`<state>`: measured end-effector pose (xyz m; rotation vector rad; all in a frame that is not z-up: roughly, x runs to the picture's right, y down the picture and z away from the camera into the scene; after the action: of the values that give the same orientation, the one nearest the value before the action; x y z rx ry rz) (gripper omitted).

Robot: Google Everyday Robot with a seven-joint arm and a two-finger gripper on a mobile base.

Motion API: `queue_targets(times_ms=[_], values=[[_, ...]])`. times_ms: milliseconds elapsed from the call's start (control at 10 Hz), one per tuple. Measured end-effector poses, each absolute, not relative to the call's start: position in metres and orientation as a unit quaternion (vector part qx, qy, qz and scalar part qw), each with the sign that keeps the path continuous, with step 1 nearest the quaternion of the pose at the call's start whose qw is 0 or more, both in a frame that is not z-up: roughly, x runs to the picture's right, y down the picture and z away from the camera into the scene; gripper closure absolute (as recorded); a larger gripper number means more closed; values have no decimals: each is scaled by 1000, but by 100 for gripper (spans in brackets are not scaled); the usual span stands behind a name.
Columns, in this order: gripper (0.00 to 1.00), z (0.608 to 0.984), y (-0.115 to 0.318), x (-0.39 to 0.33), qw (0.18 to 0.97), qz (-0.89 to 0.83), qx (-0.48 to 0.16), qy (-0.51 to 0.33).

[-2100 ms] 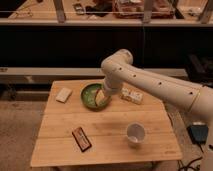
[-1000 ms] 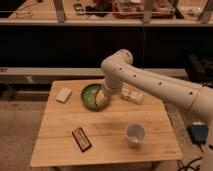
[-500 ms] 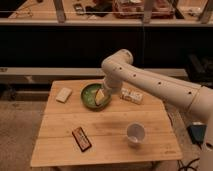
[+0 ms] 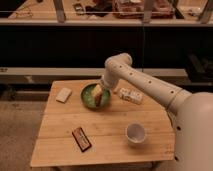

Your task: Move the arm in a circular motion

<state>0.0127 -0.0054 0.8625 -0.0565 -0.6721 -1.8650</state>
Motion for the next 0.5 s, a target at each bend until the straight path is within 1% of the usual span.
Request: queue_targets(times_ms=[100, 200, 300, 400, 500], values=[[25, 876, -26, 39, 540, -802, -42, -253], [25, 879, -40, 60, 538, -808, -58, -232], [25, 879, -58, 99, 538, -814, -89, -199], [25, 866, -76, 148, 546, -812, -132, -161], [25, 856, -79, 168, 553, -805, -155, -150]])
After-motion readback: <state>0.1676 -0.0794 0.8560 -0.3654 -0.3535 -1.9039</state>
